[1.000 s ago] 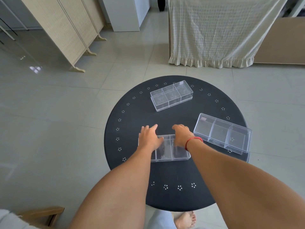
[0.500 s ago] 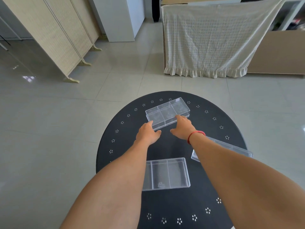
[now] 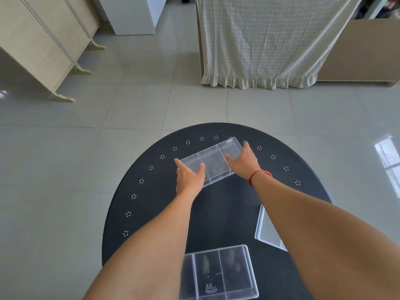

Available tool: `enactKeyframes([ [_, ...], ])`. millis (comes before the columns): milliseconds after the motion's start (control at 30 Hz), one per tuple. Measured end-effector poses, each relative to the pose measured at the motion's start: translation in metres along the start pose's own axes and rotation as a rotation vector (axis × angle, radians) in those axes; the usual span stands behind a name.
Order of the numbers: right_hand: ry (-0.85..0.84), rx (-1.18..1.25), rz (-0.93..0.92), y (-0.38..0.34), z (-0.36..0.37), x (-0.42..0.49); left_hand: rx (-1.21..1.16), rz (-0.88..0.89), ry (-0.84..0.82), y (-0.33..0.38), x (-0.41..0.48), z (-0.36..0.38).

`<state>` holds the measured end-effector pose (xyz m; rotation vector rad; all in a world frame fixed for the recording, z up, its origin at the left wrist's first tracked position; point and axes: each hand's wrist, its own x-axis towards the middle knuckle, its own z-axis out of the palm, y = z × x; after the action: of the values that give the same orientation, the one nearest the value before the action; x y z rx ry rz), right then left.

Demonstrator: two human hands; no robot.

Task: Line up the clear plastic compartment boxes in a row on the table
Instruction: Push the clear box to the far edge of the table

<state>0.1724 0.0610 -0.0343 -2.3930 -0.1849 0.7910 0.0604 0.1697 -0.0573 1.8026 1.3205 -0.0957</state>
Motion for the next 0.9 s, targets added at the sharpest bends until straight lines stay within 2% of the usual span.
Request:
enactKeyframes([
  [133,-0.06,-0.047,0.049,0.007,0.0,0.001,-0.143,-0.104,0.059,-0.001,0.007,-0.005],
  [300,-0.182,-0.031,0.176,0.024,-0.005,-0.015,-0.14,-0.235,-0.018,-0.009,-0.001,-0.016],
  [400,-0.174,0.013,0.181,0.025,-0.007,-0.025,-0.124,-0.226,-0.024,-0.012,-0.012,-0.019],
  [633,-0.16,0.211,0.177,0.023,-0.022,-0.041,-0.183,-0.132,0.104,-0.008,-0.028,-0.033],
  [767,-0.086,0.235,0.07,0.015,-0.026,-0.048,-0.256,-0.034,0.151,-0.002,-0.035,-0.038],
  [900,0.006,0.303,0.068,0.009,-0.021,-0.05,-0.337,0.006,0.15,-0.008,-0.04,-0.04],
])
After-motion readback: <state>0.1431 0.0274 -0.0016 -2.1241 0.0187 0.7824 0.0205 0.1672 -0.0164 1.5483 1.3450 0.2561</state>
